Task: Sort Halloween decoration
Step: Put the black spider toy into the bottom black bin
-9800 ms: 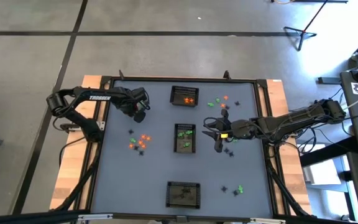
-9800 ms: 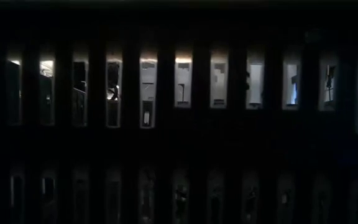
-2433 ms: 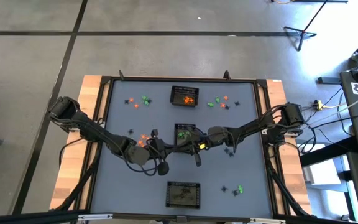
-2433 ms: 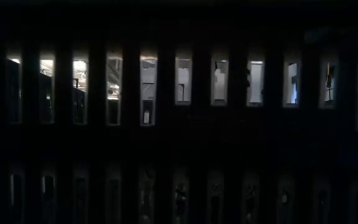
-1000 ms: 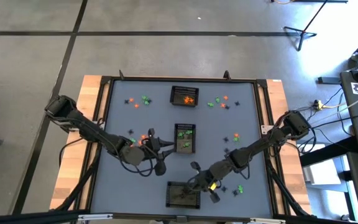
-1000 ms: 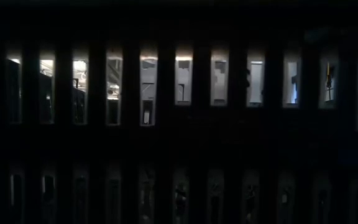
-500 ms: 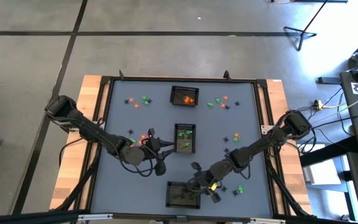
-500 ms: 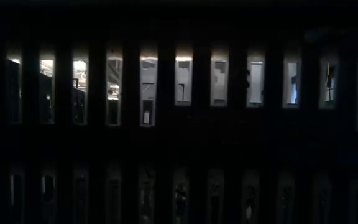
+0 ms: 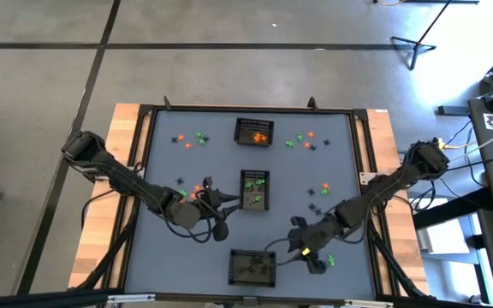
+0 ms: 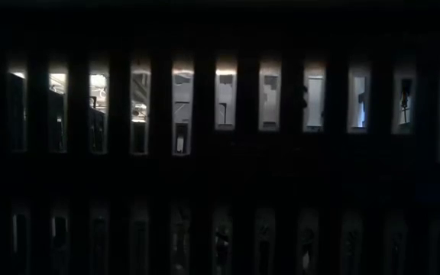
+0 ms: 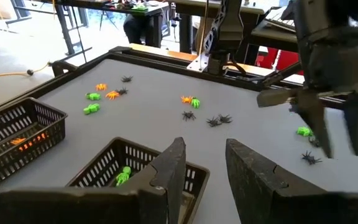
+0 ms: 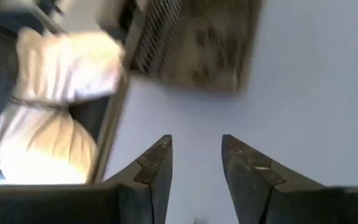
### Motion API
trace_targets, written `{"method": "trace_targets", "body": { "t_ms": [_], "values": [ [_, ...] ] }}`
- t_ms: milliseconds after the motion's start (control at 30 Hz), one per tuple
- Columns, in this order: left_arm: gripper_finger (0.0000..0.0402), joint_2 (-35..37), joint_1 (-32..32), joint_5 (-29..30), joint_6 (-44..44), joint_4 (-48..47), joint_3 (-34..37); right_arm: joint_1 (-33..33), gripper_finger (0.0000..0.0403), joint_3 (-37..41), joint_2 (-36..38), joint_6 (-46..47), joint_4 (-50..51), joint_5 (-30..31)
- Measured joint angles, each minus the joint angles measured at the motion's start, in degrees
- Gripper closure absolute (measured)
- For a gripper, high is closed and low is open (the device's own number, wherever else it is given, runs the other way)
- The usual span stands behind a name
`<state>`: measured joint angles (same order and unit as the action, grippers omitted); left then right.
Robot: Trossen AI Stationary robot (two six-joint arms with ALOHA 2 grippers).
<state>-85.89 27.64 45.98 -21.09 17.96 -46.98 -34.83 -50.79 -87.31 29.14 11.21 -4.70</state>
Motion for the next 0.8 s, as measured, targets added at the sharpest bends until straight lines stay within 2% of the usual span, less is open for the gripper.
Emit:
{"method": "trace_targets", "body": {
  "t_ms": [167,233,533,800],
  "values": [
    [0.0294,0.00,0.09,-0.03,-1.00,-0.02,0.00,-3.52,0.0268,0.00,-0.90,7.40,6.26,0.63],
    [0.0294,0.00,0.09,-0.22,-1.05,-0.02,0.00,-5.03,0.0268,0.00,-1.73,9.11,5.68,1.33],
    [0.0294,0.00,0.09,-0.48,-1.81,-0.04,0.00,-10.14,0.0269,-0.01,-8.21,9.64,7.29,5.73],
    [0.0294,0.00,0.09,-0.48,-1.95,-0.21,0.00,-10.68,0.0272,-0.46,-13.31,11.51,10.13,6.94]
  ]
}}
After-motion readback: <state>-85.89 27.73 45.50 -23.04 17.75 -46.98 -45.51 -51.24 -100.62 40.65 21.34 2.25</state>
